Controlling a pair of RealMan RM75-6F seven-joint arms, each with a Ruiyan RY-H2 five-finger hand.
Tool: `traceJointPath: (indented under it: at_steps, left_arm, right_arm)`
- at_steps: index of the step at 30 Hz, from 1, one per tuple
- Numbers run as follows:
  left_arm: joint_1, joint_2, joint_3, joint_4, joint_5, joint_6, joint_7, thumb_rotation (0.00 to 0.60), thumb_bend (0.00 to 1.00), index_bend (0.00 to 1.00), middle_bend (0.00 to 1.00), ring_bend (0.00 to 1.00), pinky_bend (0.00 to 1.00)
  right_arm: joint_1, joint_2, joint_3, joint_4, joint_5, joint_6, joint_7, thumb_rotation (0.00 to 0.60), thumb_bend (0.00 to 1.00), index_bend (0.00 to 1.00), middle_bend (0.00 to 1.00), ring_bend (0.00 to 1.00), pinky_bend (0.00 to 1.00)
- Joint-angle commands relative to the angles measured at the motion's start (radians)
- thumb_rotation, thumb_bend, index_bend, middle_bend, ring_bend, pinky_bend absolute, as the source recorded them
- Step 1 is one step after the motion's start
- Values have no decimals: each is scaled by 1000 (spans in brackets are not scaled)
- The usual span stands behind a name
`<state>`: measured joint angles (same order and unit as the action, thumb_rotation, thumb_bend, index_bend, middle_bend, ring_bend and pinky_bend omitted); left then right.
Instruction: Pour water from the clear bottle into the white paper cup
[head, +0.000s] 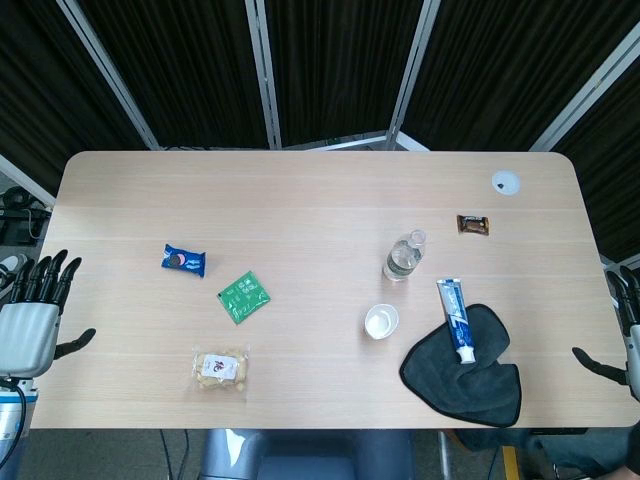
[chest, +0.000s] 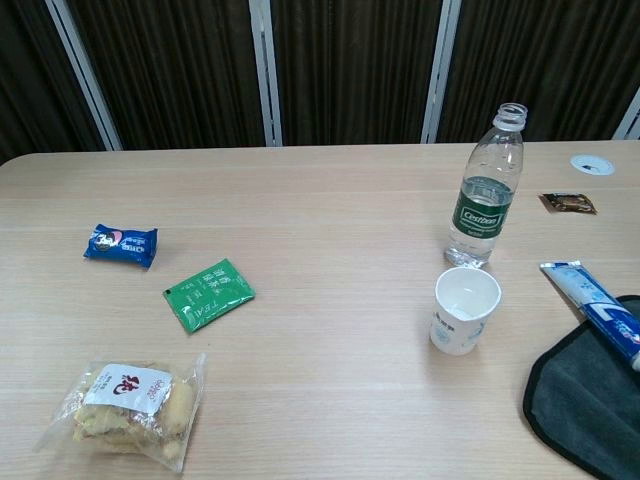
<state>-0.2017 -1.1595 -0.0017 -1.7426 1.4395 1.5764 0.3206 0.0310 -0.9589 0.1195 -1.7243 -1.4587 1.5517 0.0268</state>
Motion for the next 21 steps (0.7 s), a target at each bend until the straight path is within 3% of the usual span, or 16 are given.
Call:
traceJointPath:
  at_steps: [1,8,14,21]
  left_arm:
    - [6,5,-4,-2,6,1,-7,600,0,0,0,0,0]
    - [14,7,-12,-8,23,-4,0,600,0,0,0,0,0]
    - [15,9,-20,-21,38,-16,14,600,0,0,0,0,0]
    - [8,9,-42,-22,37,-28,47,600,0,0,0,0,0]
  right_arm:
    - [0,-1,-2,-1,-4,0,-3,600,0,0,0,0,0]
    - [16,2,-22,2,-11,-58,46,600,0,0,0,0,0]
    - [133,-9,-7,78,51,-308,272,600,0,0,0,0,0]
    - [308,-108,31,281,42,-571,626,600,0,0,0,0,0]
